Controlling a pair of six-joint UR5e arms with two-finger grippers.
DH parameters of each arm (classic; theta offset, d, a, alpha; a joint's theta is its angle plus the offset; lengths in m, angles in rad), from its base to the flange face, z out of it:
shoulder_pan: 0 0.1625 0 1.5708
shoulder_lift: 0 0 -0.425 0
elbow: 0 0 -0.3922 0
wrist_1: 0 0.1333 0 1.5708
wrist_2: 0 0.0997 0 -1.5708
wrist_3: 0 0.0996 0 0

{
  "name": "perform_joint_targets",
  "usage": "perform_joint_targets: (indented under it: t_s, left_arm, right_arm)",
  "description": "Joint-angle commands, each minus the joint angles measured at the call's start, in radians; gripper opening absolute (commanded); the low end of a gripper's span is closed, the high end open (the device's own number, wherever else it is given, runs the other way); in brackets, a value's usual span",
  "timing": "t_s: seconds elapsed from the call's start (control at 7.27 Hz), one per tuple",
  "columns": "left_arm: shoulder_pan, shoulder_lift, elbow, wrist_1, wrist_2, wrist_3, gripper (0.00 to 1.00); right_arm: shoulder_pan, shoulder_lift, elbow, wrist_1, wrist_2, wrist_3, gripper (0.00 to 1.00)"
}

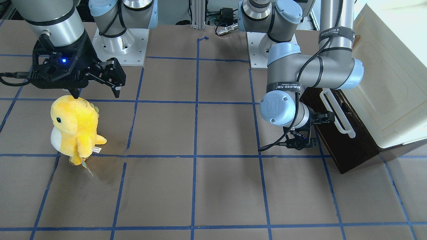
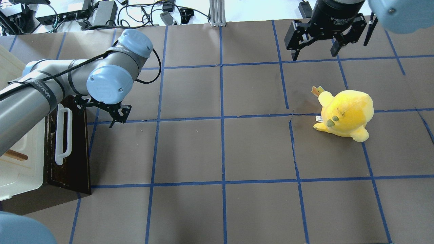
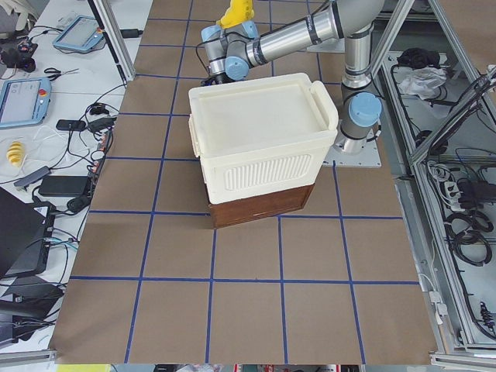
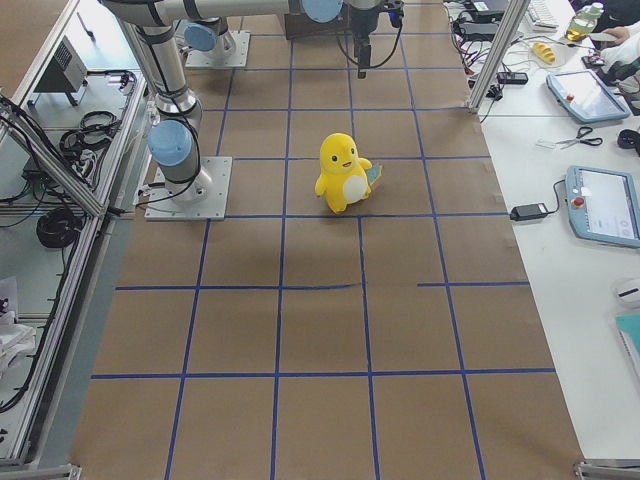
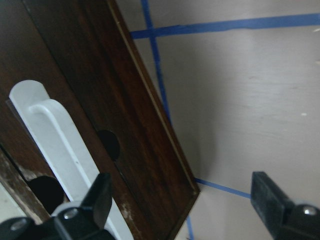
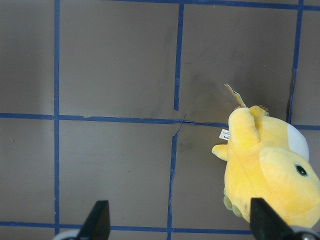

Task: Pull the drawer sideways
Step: 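Close the left gripper around the white drawer handle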

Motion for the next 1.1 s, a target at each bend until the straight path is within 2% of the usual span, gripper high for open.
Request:
perform_joint_targets:
  t_s: [0.0, 0.28, 0.55, 0.96]
  left_arm:
    - [-0.044, -0.038, -0.04, -0.039, 0.186, -0.155, 1.0]
    - [-0.044, -0.06, -0.101, -0.054, 0.361, -0.257, 1.0]
    - [-0.039, -0.072, -0.109, -0.068, 0.348, -0.418, 1.0]
    - [-0.027, -0.051, -0.153, -0.175, 0.349, -0.433, 1.0]
  right_arm:
    - [0.0, 0.0, 0.0, 0.0, 0.0, 0.0, 1.0]
    - [0.0, 0.0, 0.0, 0.0, 0.0, 0.0, 1.0]
    - [0.0, 0.0, 0.0, 0.0, 0.0, 0.0, 1.0]
    - [0.0, 0.0, 0.0, 0.0, 0.0, 0.0, 1.0]
